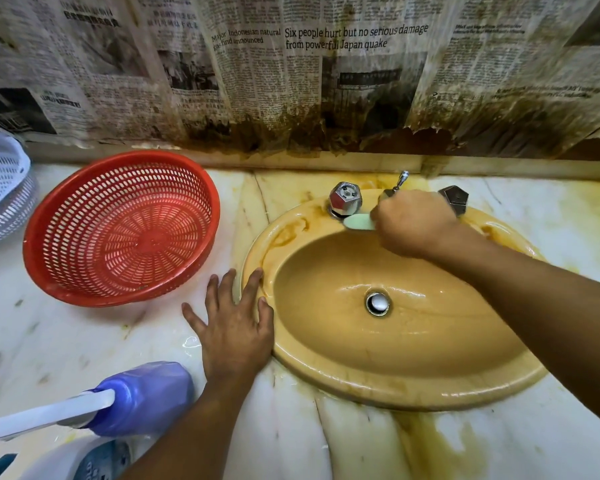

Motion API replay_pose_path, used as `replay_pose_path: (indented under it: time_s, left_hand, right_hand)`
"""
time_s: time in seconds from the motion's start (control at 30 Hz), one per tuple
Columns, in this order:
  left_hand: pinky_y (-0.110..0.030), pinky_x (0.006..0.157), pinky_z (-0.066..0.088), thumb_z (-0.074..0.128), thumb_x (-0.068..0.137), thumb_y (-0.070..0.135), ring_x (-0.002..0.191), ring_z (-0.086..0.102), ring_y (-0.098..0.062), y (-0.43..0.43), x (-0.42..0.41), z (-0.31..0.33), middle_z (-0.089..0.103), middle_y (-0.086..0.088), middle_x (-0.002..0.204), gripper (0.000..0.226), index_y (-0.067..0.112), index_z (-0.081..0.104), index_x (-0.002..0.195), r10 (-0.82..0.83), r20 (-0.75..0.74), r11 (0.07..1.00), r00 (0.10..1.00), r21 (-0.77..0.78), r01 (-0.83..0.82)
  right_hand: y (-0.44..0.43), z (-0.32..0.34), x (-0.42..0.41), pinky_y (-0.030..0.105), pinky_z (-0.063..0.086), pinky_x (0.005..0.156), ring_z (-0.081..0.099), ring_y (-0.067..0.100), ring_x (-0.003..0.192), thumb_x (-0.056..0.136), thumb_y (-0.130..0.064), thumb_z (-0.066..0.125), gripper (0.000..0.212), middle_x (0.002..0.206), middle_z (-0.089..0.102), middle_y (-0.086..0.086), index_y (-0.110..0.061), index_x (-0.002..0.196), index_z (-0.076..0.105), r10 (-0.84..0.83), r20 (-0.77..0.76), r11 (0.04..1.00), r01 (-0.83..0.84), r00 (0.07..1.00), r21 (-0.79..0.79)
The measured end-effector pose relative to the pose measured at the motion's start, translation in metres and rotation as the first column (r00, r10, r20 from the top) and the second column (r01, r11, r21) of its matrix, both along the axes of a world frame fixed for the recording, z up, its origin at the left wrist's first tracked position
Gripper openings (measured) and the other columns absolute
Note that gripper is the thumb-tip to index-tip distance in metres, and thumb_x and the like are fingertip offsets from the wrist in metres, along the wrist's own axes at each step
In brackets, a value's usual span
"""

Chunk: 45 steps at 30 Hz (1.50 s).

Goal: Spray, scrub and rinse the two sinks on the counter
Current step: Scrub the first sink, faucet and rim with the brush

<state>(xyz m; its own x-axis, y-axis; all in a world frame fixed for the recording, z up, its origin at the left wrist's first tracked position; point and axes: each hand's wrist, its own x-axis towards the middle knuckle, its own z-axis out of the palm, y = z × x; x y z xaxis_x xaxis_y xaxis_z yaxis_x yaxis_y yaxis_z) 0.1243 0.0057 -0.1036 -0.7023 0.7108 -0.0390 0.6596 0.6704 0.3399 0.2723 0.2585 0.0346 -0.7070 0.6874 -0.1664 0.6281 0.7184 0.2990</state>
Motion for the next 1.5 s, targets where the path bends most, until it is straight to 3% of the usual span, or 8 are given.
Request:
replay_pose_path:
  time_s: [0.13, 0.27, 0.5, 0.83, 1.0, 1.17, 1.33, 1.5]
  left_hand:
    - [-0.069, 0.121, -0.004, 0.009, 0.095, 0.061, 0.159, 0.006, -0.022, 0.001, -0.001, 0.002, 0.022, 0.003, 0.169, 0.068, 0.048, 0.021, 0.16, -0.011, 0.006, 1.0, 1.0, -0.005, 0.011]
    - [-0.069, 0.121, -0.003, 0.008, 0.096, 0.061, 0.159, 0.006, -0.022, 0.0, -0.001, 0.001, 0.021, 0.003, 0.169, 0.067, 0.049, 0.02, 0.16, -0.01, 0.002, 1.0, 1.0, -0.009, 0.01]
    - [-0.07, 0.121, -0.002, 0.012, 0.096, 0.06, 0.159, 0.008, -0.022, 0.002, -0.002, 0.001, 0.024, 0.002, 0.169, 0.066, 0.048, 0.024, 0.16, -0.001, 0.0, 1.0, 1.0, -0.004, 0.001]
    - [-0.069, 0.121, -0.001, 0.02, 0.097, 0.056, 0.158, 0.01, -0.022, 0.001, -0.002, -0.002, 0.025, 0.003, 0.167, 0.063, 0.049, 0.025, 0.159, -0.005, -0.004, 1.0, 1.0, 0.0, 0.005]
    - [-0.07, 0.121, -0.001, 0.025, 0.097, 0.054, 0.158, 0.012, -0.023, 0.002, -0.003, -0.002, 0.028, 0.002, 0.166, 0.061, 0.049, 0.028, 0.158, 0.0, -0.004, 1.0, 1.0, 0.007, 0.0]
    - [-0.069, 0.121, -0.002, 0.024, 0.097, 0.054, 0.158, 0.011, -0.023, 0.003, -0.004, -0.002, 0.027, 0.003, 0.166, 0.061, 0.05, 0.028, 0.158, -0.001, -0.008, 1.0, 1.0, 0.005, 0.001]
    - [-0.069, 0.121, -0.003, 0.02, 0.097, 0.055, 0.159, 0.008, -0.022, 0.003, -0.004, -0.001, 0.025, 0.003, 0.167, 0.062, 0.05, 0.024, 0.159, -0.003, -0.001, 1.0, 1.0, 0.004, 0.003]
    - [-0.069, 0.121, -0.004, 0.014, 0.096, 0.059, 0.159, 0.008, -0.023, 0.003, -0.004, 0.0, 0.023, 0.002, 0.168, 0.065, 0.048, 0.024, 0.16, -0.005, 0.001, 1.0, 1.0, 0.003, 0.005]
  right_hand:
    - [0.028, 0.023, 0.011, 0.036, 0.053, 0.072, 0.06, 0.029, 0.091, 0.093, -0.03, 0.06, 0.026, 0.102, 0.069, 0.006, -0.032, 0.111, 0.078, -0.189, -0.142, 0.953, 0.146, 0.972, -0.266]
    - [0.032, 0.021, 0.003, 0.042, 0.06, 0.08, 0.063, 0.025, 0.092, 0.093, -0.03, 0.059, 0.024, 0.099, 0.072, 0.003, -0.024, 0.102, 0.081, -0.267, -0.093, 0.905, 0.217, 0.959, -0.366]
    - [0.037, 0.035, -0.015, 0.032, 0.047, 0.059, 0.061, 0.025, 0.076, 0.094, -0.022, 0.059, 0.017, 0.087, 0.064, 0.008, -0.008, 0.089, 0.068, -0.392, -0.023, 0.872, 0.364, 0.92, -0.327]
    - [0.04, -0.004, -0.059, 0.033, 0.044, 0.064, 0.06, 0.033, 0.086, 0.097, -0.009, 0.057, 0.01, 0.107, 0.056, 0.019, -0.006, 0.088, 0.055, -0.441, -0.159, 0.829, 0.333, 0.883, -0.45]
    - [0.018, 0.008, -0.045, 0.029, 0.033, 0.047, 0.049, 0.022, 0.06, 0.097, -0.006, 0.051, 0.028, 0.081, 0.052, 0.014, -0.007, 0.07, 0.047, -0.407, -0.088, 0.814, 0.317, 0.909, -0.487]
    - [-0.021, 0.018, -0.011, 0.031, 0.047, 0.065, 0.058, 0.025, 0.082, 0.101, -0.031, 0.053, 0.038, 0.118, 0.062, 0.018, -0.009, 0.129, 0.064, -0.444, -0.043, 0.786, 0.366, 0.895, -0.498]
    - [-0.055, -0.007, -0.018, 0.031, 0.037, 0.055, 0.057, 0.023, 0.077, 0.098, -0.018, 0.05, 0.029, 0.103, 0.066, 0.013, -0.012, 0.119, 0.068, -0.521, -0.189, 0.72, 0.31, 0.832, -0.62]
    - [-0.045, -0.046, -0.08, 0.032, 0.041, 0.071, 0.06, 0.033, 0.098, 0.099, -0.008, 0.053, 0.031, 0.117, 0.06, 0.017, -0.002, 0.129, 0.061, -0.57, -0.362, 0.745, 0.278, 0.737, -0.607]
